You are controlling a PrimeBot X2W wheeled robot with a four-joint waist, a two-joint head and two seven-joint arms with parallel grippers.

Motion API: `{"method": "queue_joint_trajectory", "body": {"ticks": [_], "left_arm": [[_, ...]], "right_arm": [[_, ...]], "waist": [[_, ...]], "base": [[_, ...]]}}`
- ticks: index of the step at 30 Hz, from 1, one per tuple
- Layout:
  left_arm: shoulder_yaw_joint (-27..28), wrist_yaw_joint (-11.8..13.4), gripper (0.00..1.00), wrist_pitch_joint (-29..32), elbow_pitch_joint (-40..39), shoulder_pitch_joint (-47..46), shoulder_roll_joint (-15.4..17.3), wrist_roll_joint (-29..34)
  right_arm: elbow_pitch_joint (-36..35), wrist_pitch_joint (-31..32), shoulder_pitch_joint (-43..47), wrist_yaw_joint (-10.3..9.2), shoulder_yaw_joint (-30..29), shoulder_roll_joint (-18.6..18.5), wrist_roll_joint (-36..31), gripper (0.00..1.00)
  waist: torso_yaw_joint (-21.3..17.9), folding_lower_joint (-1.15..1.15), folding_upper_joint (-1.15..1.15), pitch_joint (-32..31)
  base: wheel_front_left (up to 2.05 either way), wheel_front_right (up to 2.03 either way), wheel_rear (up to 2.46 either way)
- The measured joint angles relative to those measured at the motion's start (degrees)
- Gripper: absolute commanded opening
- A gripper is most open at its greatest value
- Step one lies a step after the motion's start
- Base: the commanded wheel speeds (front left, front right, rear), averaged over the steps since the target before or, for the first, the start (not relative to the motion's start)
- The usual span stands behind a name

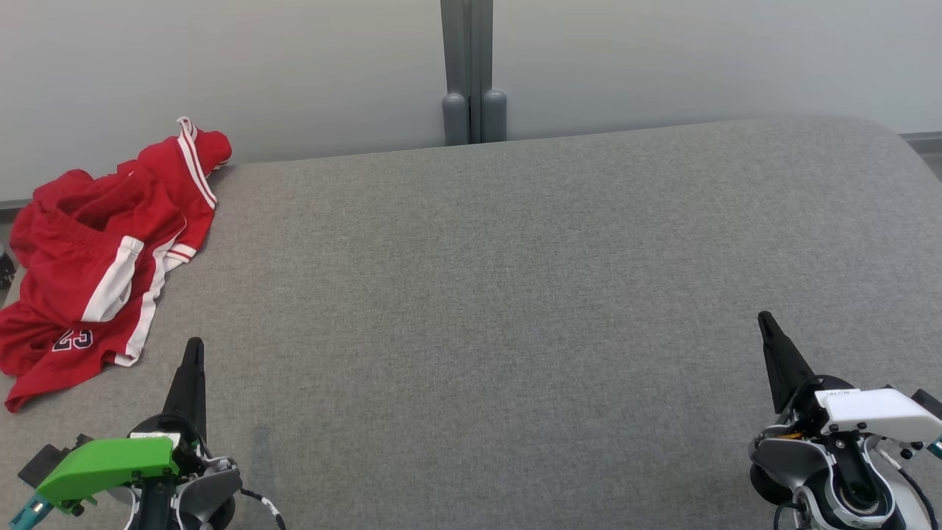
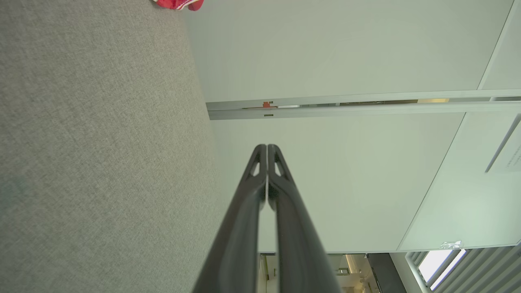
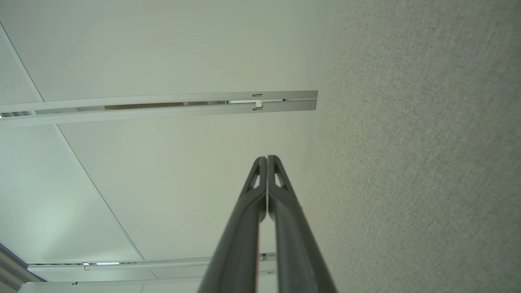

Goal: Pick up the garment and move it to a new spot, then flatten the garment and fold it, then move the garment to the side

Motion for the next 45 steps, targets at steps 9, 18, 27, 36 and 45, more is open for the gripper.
{"method": "queue_joint_trajectory", "body": {"ticks": [9, 18, 27, 36, 45], "left_arm": [[0.0, 0.0, 0.0, 0.0, 0.0, 0.0, 0.0, 0.0], [0.0, 0.0, 0.0, 0.0, 0.0, 0.0, 0.0, 0.0], [0.0, 0.0, 0.0, 0.0, 0.0, 0.0, 0.0, 0.0], [0.0, 0.0, 0.0, 0.0, 0.0, 0.0, 0.0, 0.0], [0.0, 0.0, 0.0, 0.0, 0.0, 0.0, 0.0, 0.0]], "right_arm": [[0.0, 0.0, 0.0, 0.0, 0.0, 0.0, 0.0, 0.0], [0.0, 0.0, 0.0, 0.0, 0.0, 0.0, 0.0, 0.0], [0.0, 0.0, 0.0, 0.0, 0.0, 0.0, 0.0, 0.0], [0.0, 0.0, 0.0, 0.0, 0.0, 0.0, 0.0, 0.0], [0.0, 0.0, 0.0, 0.0, 0.0, 0.0, 0.0, 0.0]], "waist": [[0.0, 0.0, 0.0, 0.0], [0.0, 0.0, 0.0, 0.0], [0.0, 0.0, 0.0, 0.0], [0.0, 0.0, 0.0, 0.0], [0.0, 0.0, 0.0, 0.0]], "base": [[0.0, 0.0, 0.0], [0.0, 0.0, 0.0], [0.0, 0.0, 0.0], [0.0, 0.0, 0.0], [0.0, 0.0, 0.0]]}}
